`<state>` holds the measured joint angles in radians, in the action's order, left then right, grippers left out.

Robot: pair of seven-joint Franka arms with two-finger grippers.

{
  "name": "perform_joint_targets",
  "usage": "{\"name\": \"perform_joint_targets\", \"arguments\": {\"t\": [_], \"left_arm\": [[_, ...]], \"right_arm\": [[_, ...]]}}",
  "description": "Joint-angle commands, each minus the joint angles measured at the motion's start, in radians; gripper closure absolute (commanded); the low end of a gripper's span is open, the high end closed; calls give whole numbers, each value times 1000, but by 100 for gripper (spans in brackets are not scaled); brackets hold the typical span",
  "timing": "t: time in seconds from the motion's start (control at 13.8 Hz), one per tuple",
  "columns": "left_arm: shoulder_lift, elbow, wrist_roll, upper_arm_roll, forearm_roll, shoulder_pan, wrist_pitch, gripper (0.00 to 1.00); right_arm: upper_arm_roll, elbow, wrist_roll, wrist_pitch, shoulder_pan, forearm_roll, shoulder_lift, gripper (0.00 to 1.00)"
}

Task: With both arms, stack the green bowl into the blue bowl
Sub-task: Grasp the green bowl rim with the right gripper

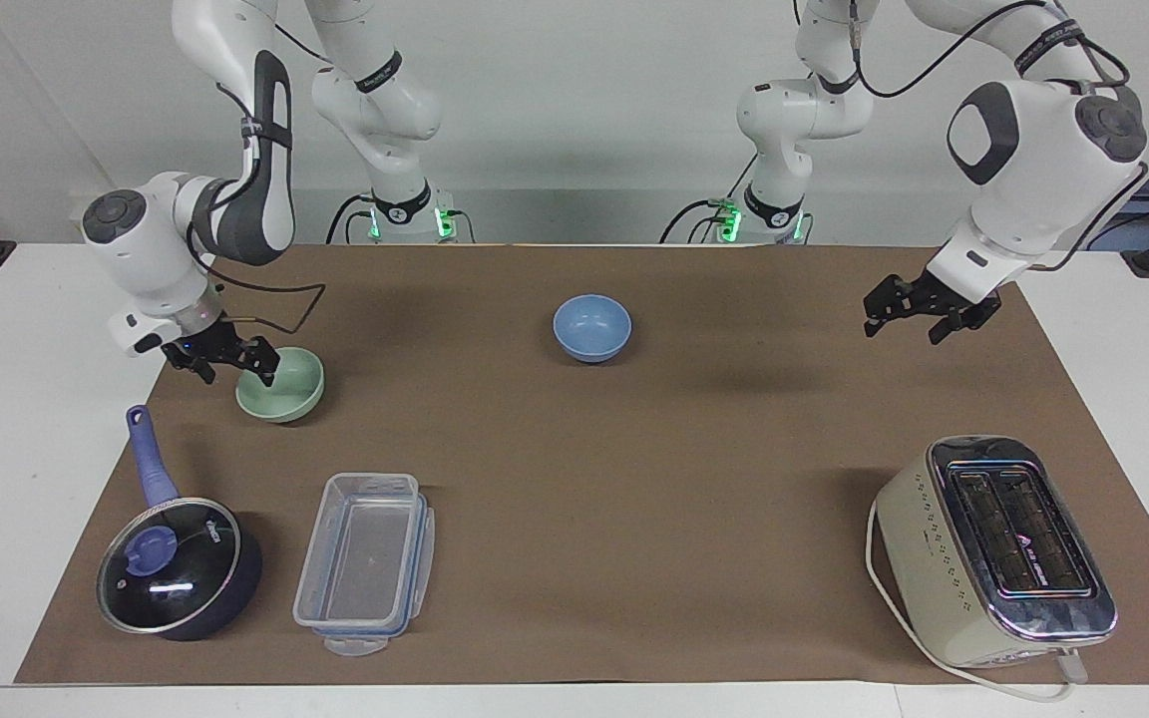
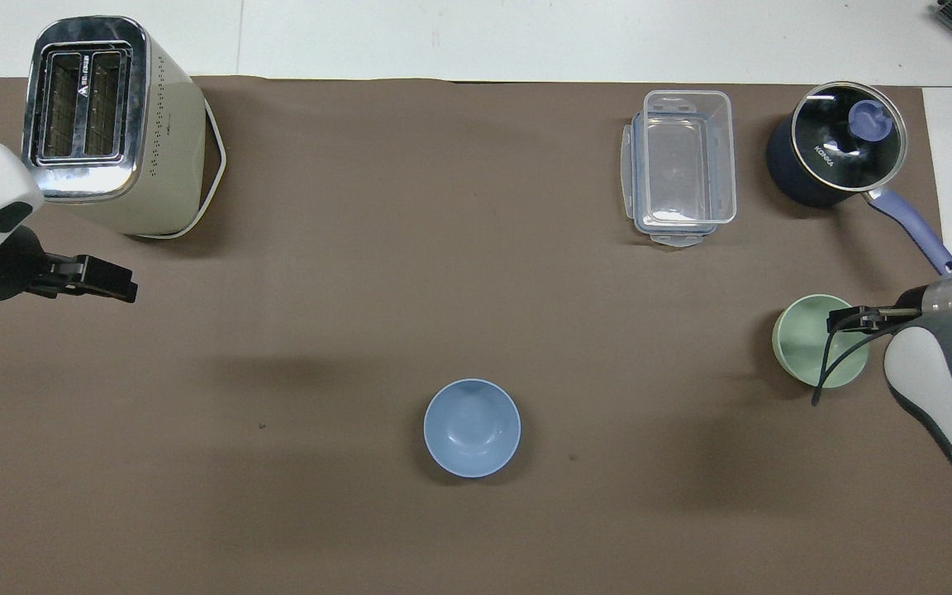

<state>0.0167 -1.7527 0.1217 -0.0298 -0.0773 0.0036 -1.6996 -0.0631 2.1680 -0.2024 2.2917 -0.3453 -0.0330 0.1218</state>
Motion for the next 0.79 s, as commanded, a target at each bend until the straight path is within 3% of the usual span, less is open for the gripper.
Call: {"name": "perform_joint_targets", "arguments": {"t": [0.0, 0.22, 0.36, 0.43, 0.51, 0.58, 0.72], "left_arm": [[14, 123, -11, -12, 36, 4, 132, 0], [9, 176, -75, -9, 54, 1, 210, 0], [-3, 148, -132, -13, 57, -4, 192, 0], [-6, 147, -134, -12, 57, -5, 190, 0], [-6, 145, -137, -12, 57, -5, 193, 0], [-7, 147, -139, -12, 57, -8, 192, 0], [-7, 147, -137, -13, 56, -2, 192, 0]], "right_arm": [[-7, 42, -75, 57, -35, 15, 10, 0], [-9, 46, -106, 46, -52, 13, 18, 0], [-9, 42, -109, 37, -52, 15, 16, 0], [-9, 41, -111, 32, -52, 13, 10, 6], [-10, 39, -117, 17, -52, 15, 6, 20], [-10, 36, -126, 2, -50, 15, 4, 43], [-12, 36, -129, -6, -50, 18, -5, 70]]}}
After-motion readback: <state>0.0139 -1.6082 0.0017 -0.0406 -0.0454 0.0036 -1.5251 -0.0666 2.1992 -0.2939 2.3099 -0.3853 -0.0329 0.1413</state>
